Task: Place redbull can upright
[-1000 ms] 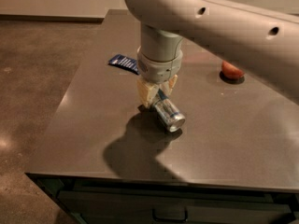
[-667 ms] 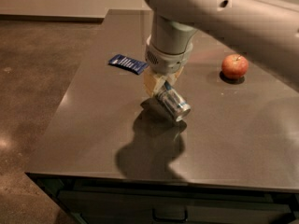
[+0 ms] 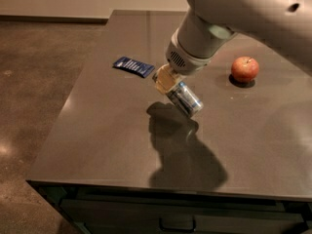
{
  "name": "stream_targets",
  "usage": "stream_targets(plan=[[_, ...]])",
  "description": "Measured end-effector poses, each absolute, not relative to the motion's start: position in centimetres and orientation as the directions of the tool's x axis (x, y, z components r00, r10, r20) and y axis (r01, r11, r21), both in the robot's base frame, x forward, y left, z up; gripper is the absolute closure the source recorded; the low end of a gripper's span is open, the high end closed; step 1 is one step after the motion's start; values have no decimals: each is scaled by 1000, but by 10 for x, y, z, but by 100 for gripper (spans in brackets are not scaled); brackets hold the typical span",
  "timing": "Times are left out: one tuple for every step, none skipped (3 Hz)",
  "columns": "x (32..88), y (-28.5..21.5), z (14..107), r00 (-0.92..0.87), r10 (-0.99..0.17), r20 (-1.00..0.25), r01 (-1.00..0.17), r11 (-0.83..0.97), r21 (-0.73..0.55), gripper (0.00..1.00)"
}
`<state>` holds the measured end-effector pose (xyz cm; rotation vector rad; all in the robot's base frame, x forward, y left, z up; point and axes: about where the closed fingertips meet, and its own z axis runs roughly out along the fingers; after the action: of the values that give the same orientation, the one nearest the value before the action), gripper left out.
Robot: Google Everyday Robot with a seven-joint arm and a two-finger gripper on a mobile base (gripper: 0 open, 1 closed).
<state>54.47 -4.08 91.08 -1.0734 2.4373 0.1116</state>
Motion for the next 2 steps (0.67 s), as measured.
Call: stream_targets(plan=[[543, -39, 914, -478, -666, -572, -754, 645, -121, 100], [545, -33, 918, -380, -622, -684, -777, 616, -129, 100]])
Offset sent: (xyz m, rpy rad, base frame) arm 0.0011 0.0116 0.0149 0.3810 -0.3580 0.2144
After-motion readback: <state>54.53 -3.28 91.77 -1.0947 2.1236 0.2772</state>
